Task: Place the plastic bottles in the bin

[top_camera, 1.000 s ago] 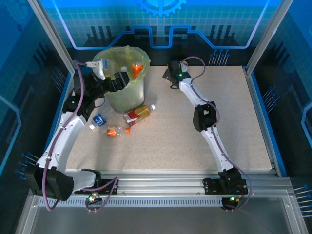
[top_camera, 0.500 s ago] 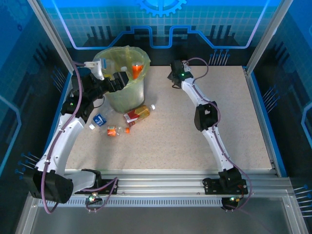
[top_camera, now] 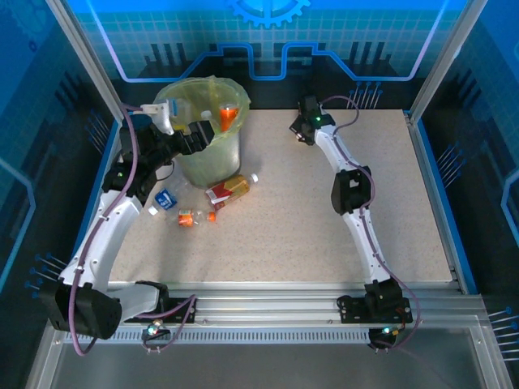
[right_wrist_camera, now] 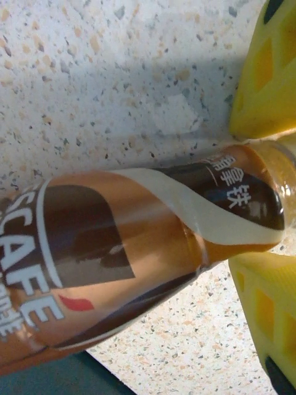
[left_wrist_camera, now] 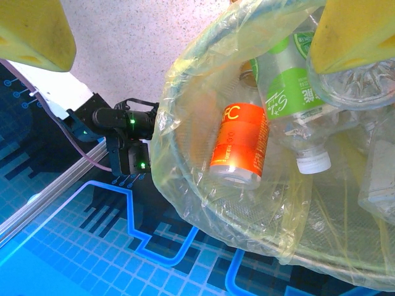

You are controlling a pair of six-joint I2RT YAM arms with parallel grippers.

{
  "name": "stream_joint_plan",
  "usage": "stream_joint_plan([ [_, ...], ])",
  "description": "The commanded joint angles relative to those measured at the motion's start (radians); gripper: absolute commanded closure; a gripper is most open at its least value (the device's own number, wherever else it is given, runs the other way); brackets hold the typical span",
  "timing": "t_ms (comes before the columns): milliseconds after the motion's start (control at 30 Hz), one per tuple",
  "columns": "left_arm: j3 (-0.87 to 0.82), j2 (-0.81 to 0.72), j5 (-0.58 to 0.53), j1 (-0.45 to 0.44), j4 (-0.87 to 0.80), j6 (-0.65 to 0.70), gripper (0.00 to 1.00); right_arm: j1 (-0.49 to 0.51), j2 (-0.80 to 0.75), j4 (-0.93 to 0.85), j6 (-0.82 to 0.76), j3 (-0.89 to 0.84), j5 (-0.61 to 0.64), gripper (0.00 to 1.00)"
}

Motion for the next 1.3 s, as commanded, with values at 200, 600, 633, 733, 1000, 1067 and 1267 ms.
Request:
stream_joint_plan([
  [200,-0.007,-0.046,0.015,0.007,0.030,-0.025,0.01,-0.073,-0.064,-0.187,-0.026,-0.052,0.000,0.66],
  [600,0.006,-0.059,-0.012,0.007,-0.021,-0.059,0.01,-0.056,-0.325,-0.195,-0.264,-0.333,0.011,0.97],
  [633,0.006,-0.060,-0.018,0.007,-0.026,-0.061,0.01,-0.047,-0.363,-0.185,-0.286,-0.374,0.024,1.00],
  [733,0.005,-0.059,-0.035,0.008,-0.037,-0.072,0.01,-0.024,-0.483,-0.149,-0.331,-0.495,0.043,1.00],
  [1000,-0.008,-0.072,-0.086,0.007,-0.047,-0.097,0.01,0.062,-0.805,-0.082,-0.396,-0.718,0.062,1.00],
  [1067,-0.015,-0.080,-0.107,0.007,-0.049,-0.102,0.01,0.091,-0.865,-0.067,-0.412,-0.738,0.050,1.00],
  [1267,-0.046,-0.110,-0.189,0.007,-0.063,-0.111,0.01,0.196,-0.954,-0.059,-0.462,-0.657,-0.030,1.00],
])
